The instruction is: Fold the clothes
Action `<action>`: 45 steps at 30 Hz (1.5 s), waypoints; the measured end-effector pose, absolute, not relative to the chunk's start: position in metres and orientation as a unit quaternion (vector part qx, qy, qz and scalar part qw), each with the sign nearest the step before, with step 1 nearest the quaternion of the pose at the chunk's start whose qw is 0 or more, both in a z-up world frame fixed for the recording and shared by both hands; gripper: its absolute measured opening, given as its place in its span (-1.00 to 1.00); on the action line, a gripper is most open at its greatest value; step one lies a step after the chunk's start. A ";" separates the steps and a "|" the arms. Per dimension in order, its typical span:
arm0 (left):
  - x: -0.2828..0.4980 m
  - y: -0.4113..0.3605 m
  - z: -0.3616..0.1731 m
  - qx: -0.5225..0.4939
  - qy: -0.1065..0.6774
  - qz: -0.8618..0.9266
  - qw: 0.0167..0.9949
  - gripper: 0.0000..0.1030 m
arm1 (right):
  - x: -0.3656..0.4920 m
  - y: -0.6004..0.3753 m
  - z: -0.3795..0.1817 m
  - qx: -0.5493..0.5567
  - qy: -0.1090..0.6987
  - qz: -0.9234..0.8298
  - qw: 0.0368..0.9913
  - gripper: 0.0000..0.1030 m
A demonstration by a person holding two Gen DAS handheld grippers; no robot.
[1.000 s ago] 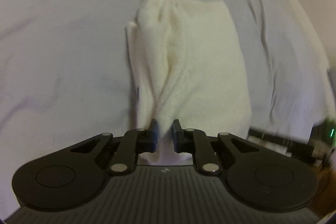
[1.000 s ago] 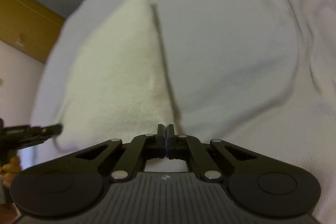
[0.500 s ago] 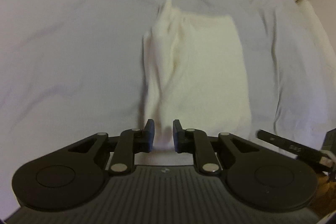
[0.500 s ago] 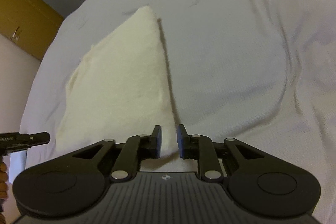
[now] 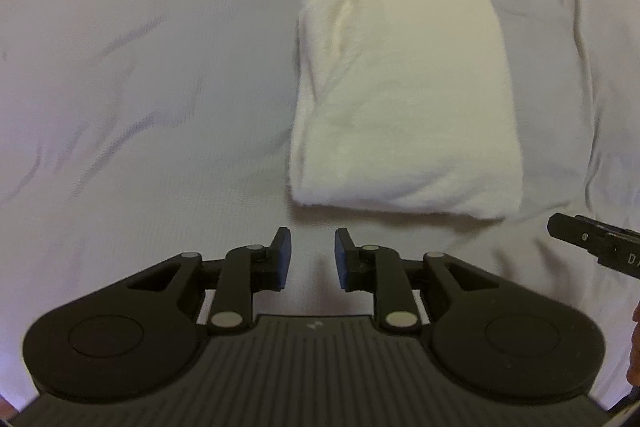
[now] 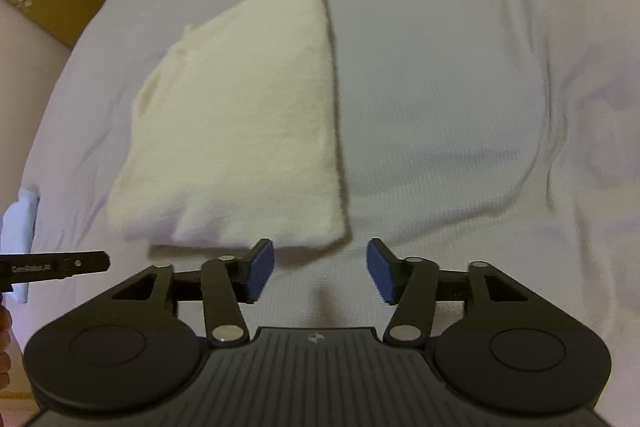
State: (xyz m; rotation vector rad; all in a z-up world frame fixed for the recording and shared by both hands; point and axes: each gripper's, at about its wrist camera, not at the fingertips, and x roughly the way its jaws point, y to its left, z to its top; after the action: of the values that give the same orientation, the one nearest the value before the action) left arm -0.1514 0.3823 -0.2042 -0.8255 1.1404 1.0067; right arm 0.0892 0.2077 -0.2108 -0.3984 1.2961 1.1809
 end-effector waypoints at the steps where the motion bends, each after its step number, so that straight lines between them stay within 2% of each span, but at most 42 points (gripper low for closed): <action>1: -0.153 0.377 -0.201 -0.362 0.501 0.446 0.647 -0.59 | 0.087 0.206 -0.207 -0.175 0.562 0.516 0.622 0.22; 14: -0.155 0.348 -0.193 -0.362 0.494 0.462 0.641 -0.57 | 0.076 0.190 -0.190 -0.183 0.550 0.537 0.613 0.28; 20: -0.187 0.355 -0.193 -0.404 0.432 0.443 0.674 -0.37 | 0.083 0.193 -0.202 -0.183 0.554 0.535 0.611 0.41; 21: -0.194 0.360 -0.193 -0.415 0.418 0.439 0.679 -0.34 | 0.086 0.193 -0.204 -0.178 0.557 0.533 0.611 0.48; 24: -0.212 0.382 -0.194 -0.452 0.368 0.416 0.698 -0.07 | 0.101 0.196 -0.213 -0.145 0.572 0.528 0.611 0.68; 25: -0.216 0.391 -0.195 -0.461 0.353 0.408 0.704 -0.05 | 0.106 0.197 -0.216 -0.133 0.577 0.527 0.610 0.68; 31: -0.213 0.465 -0.229 -0.513 0.309 0.360 0.716 -0.04 | 0.134 0.222 -0.233 -0.056 0.597 0.526 0.603 0.76; 36: -0.190 0.508 -0.257 -0.497 0.334 0.336 0.728 -0.04 | 0.147 0.255 -0.254 -0.036 0.604 0.523 0.600 0.76; 42: -0.176 0.547 -0.293 -0.531 0.334 0.281 0.727 -0.03 | 0.160 0.286 -0.275 0.002 0.612 0.530 0.587 0.76; 45: -0.179 0.559 -0.314 -0.565 0.322 0.259 0.714 0.14 | 0.166 0.295 -0.286 0.017 0.616 0.535 0.578 0.77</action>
State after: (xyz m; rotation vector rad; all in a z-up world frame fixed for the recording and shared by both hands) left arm -0.1792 0.5590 -0.3143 -1.2518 0.7134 0.5731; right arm 0.1663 0.2948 -0.2862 0.0395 1.4408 1.2512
